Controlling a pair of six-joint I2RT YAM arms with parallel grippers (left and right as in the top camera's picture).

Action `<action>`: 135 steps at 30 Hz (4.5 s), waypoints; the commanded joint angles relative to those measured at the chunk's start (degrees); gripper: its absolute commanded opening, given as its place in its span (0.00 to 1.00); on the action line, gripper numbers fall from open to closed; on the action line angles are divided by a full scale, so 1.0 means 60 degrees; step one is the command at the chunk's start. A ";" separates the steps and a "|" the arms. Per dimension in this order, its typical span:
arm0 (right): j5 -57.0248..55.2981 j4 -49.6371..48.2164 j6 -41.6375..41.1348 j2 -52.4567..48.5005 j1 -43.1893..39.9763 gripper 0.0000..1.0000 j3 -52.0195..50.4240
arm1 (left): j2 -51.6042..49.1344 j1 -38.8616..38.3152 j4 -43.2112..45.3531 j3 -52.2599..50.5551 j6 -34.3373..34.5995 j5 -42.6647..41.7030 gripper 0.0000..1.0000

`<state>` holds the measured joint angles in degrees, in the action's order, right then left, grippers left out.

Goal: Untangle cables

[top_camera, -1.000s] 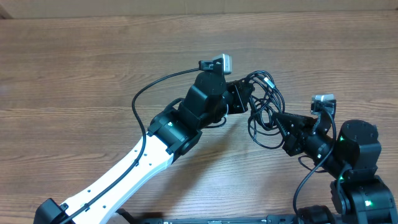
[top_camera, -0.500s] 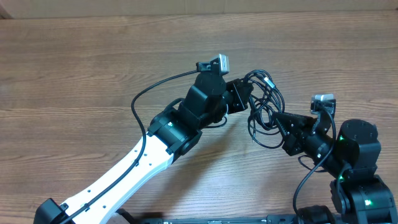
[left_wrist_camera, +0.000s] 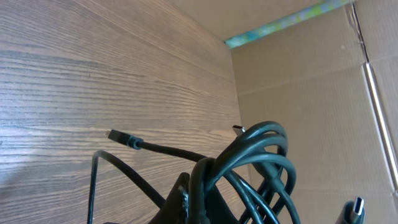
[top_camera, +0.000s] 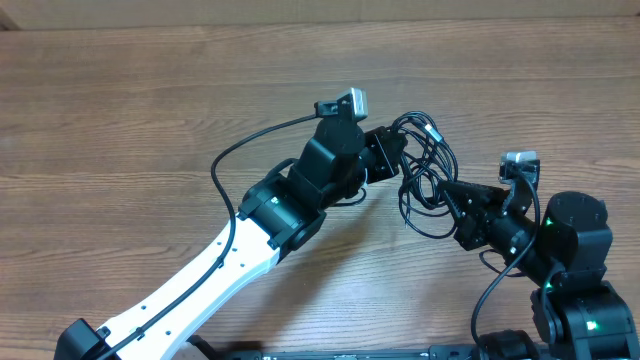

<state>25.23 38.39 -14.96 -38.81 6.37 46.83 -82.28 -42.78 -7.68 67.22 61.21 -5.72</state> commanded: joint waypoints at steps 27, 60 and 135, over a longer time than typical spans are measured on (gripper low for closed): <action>-0.0240 0.0197 0.0036 0.0131 -0.0018 0.04 0.0197 | 0.0233 0.0393 -0.0251 0.0146 0.1887 0.2484 0.04; -0.0342 0.0266 0.0033 0.0131 -0.0018 0.04 0.0197 | 0.0233 0.0393 -0.0463 0.0146 0.5060 0.2379 0.04; -0.0342 0.0408 0.0583 0.0131 -0.0018 0.61 0.0197 | 0.0237 0.0397 0.0062 0.0146 -1.0932 -0.6808 0.04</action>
<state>23.55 41.12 -11.92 -38.52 6.37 46.83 -82.28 -40.14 -7.90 67.22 -3.40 -42.87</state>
